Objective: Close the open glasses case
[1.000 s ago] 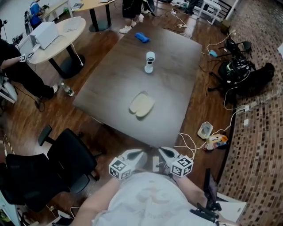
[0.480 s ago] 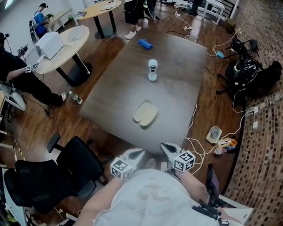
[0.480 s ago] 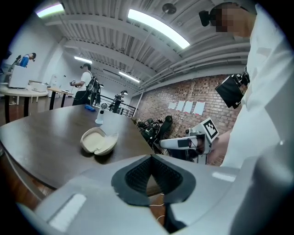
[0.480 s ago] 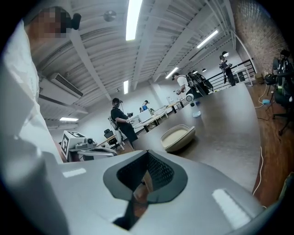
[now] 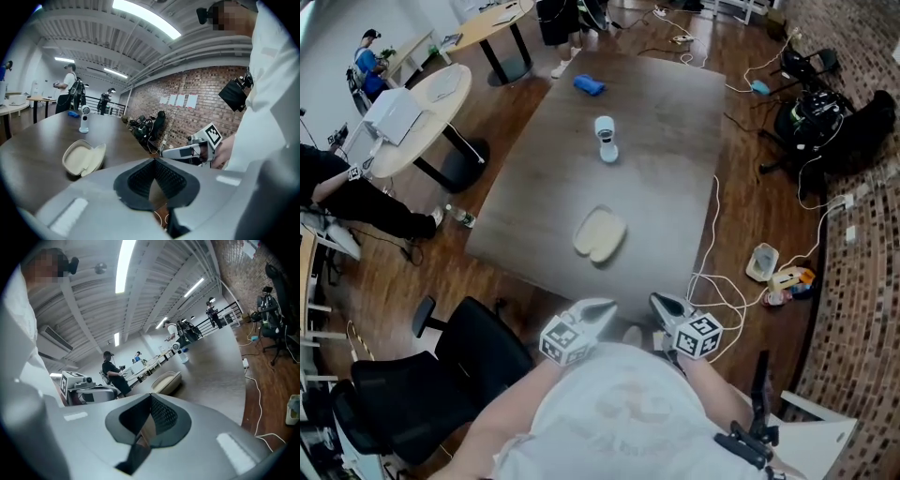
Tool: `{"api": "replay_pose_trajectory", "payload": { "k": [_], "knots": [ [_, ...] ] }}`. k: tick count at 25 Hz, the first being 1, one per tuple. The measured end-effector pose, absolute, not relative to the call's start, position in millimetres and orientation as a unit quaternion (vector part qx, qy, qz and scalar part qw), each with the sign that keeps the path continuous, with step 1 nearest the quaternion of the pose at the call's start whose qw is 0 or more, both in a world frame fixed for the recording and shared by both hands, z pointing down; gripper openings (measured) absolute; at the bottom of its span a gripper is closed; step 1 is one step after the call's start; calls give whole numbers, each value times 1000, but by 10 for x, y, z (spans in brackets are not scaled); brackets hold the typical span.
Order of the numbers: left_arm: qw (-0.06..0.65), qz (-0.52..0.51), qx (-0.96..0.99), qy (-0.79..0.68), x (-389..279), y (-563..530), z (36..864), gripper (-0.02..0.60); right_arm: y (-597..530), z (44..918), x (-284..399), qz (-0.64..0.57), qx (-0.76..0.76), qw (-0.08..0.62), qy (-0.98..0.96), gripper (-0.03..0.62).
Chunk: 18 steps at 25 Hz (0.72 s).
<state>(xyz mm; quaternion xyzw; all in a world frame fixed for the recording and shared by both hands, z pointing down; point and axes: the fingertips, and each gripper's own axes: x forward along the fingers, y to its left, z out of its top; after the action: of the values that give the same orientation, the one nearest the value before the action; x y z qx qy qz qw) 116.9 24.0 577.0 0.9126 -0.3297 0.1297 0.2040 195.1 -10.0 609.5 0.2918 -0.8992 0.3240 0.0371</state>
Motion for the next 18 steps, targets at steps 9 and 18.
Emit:
{"api": "replay_pose_trajectory", "payload": {
  "k": [9,18],
  "knots": [
    [193,141,939,-249,1325,24,5797,5,-156,6225,2216,344,373,21,-861,8],
    [192,134,949,-212,973,-485,5746,5,-395,6170,2086,339,437,21,-833,8]
  ]
}}
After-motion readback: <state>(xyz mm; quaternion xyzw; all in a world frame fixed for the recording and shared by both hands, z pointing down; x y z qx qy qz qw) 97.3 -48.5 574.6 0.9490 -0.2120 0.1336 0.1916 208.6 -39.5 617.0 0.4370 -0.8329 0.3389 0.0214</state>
